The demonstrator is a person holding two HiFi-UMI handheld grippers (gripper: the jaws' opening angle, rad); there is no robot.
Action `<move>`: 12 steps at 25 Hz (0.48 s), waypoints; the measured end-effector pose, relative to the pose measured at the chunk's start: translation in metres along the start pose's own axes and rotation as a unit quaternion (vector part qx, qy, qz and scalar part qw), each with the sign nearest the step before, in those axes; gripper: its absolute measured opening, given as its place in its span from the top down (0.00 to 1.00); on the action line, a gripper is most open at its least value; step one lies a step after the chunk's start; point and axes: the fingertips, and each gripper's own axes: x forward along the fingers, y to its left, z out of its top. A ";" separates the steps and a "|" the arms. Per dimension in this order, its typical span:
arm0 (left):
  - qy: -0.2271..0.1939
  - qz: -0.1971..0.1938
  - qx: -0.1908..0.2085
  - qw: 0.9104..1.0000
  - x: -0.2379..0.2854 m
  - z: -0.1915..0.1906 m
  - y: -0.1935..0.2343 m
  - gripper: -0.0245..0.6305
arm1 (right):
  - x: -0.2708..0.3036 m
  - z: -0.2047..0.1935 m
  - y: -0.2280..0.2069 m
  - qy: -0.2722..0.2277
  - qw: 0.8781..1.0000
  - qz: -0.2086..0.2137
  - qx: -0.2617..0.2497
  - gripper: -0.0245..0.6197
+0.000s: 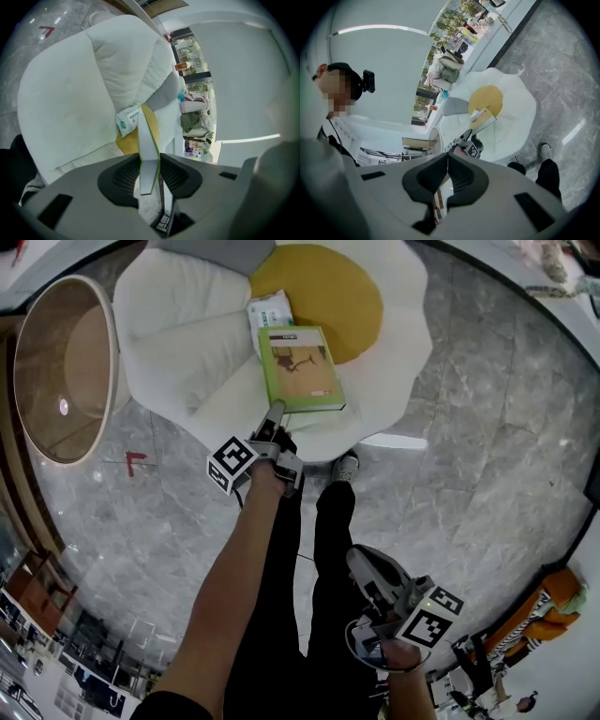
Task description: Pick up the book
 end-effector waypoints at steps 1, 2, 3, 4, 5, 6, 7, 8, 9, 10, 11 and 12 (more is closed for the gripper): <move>0.001 -0.004 0.004 1.000 -0.001 0.000 -0.006 0.74 | -0.003 0.001 0.002 -0.004 1.000 0.002 -0.002 0.94; 0.002 -0.009 0.007 1.000 -0.002 0.000 -0.012 0.74 | -0.007 0.003 0.004 -0.007 1.000 0.004 -0.003 0.93; 0.002 -0.013 0.010 1.000 -0.004 -0.001 -0.018 0.74 | -0.011 0.003 0.005 -0.010 1.000 0.005 -0.004 0.94; 0.003 -0.018 0.013 1.000 -0.006 -0.003 -0.023 0.74 | -0.015 0.004 0.006 -0.014 1.000 0.006 -0.005 0.93; 0.005 -0.022 0.015 1.000 -0.007 -0.004 -0.029 0.74 | -0.018 0.004 0.008 -0.018 1.000 0.007 -0.005 0.94; 0.006 -0.026 0.016 1.000 -0.006 -0.004 -0.034 0.74 | -0.020 0.005 0.009 -0.023 1.000 0.008 -0.005 0.93; 0.007 -0.031 0.016 0.999 -0.006 -0.005 -0.039 0.74 | -0.022 0.007 0.010 -0.028 1.000 0.009 -0.005 0.94; 0.008 -0.035 0.015 0.999 -0.007 -0.006 -0.044 0.74 | -0.025 0.008 0.012 -0.032 0.999 0.009 -0.006 0.94; 0.008 -0.038 0.014 0.999 -0.009 -0.009 -0.049 0.74 | -0.028 0.008 0.014 -0.035 0.999 0.010 -0.006 0.94; 0.008 -0.041 0.013 0.999 -0.013 -0.012 -0.053 0.74 | -0.033 0.009 0.016 -0.036 0.999 0.011 -0.007 0.94; 0.007 -0.044 0.013 0.999 -0.017 -0.015 -0.058 0.74 | -0.038 0.009 0.018 -0.038 0.999 0.012 -0.008 0.93; 0.008 -0.048 0.013 0.999 -0.020 -0.018 -0.064 0.74 | -0.042 0.009 0.019 -0.043 0.999 0.013 -0.010 0.94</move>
